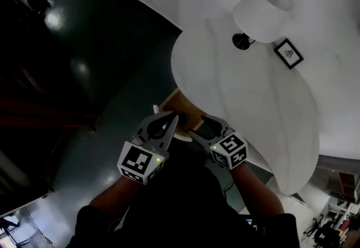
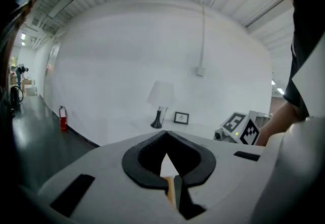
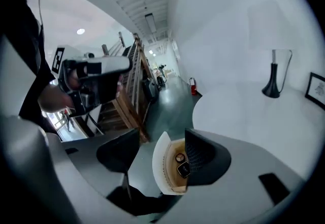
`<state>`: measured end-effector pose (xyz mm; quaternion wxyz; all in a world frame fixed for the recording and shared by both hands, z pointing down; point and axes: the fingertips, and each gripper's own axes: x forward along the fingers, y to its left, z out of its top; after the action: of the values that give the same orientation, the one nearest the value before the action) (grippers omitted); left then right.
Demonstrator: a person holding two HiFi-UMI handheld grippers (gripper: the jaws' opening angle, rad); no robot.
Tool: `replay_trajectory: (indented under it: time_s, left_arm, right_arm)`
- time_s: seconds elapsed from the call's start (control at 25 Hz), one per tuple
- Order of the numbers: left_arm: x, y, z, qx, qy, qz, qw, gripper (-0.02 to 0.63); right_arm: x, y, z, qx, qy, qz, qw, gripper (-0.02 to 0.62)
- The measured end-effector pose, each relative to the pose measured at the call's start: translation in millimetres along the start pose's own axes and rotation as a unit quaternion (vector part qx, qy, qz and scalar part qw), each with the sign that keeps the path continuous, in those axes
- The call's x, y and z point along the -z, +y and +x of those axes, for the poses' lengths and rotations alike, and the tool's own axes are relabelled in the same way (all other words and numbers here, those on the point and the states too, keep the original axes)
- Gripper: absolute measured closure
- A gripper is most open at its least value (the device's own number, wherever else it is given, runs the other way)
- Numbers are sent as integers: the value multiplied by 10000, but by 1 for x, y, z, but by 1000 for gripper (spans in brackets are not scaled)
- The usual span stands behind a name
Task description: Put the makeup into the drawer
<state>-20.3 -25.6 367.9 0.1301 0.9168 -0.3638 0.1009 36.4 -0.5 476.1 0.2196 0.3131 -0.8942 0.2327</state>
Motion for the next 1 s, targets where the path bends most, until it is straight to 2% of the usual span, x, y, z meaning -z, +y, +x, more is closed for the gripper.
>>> replay_trajectory:
  time_s: [0.2, 0.52, 0.56, 0.64, 0.8, 1.0]
  left_arm:
    - [-24, -60, 15, 274, -157, 48, 9995, 597]
    - [-58, -149, 34, 685, -318, 128, 9971, 597]
    - [-63, -159, 34, 721, -373, 186, 9965, 597]
    - [-72, -176, 35, 830, -438, 411, 9947, 597]
    - [-83, -198, 39, 1082, -439, 793, 9900, 597]
    - [-109, -206, 40, 1519, -570, 218, 9865, 597]
  right_arm:
    - [-18, -8, -83, 298, -735, 175, 9967, 314]
    - [-25, -8, -198, 647, -1477, 73, 9869, 322]
    - [-27, -7, -210, 707, -1587, 77, 9848, 337]
    - [-32, -6, -233, 812, -1812, 110, 9800, 418]
    - [-49, -5, -271, 1063, -2181, 157, 9700, 453]
    - [-65, -11, -295, 1538, -2370, -3, 9593, 513]
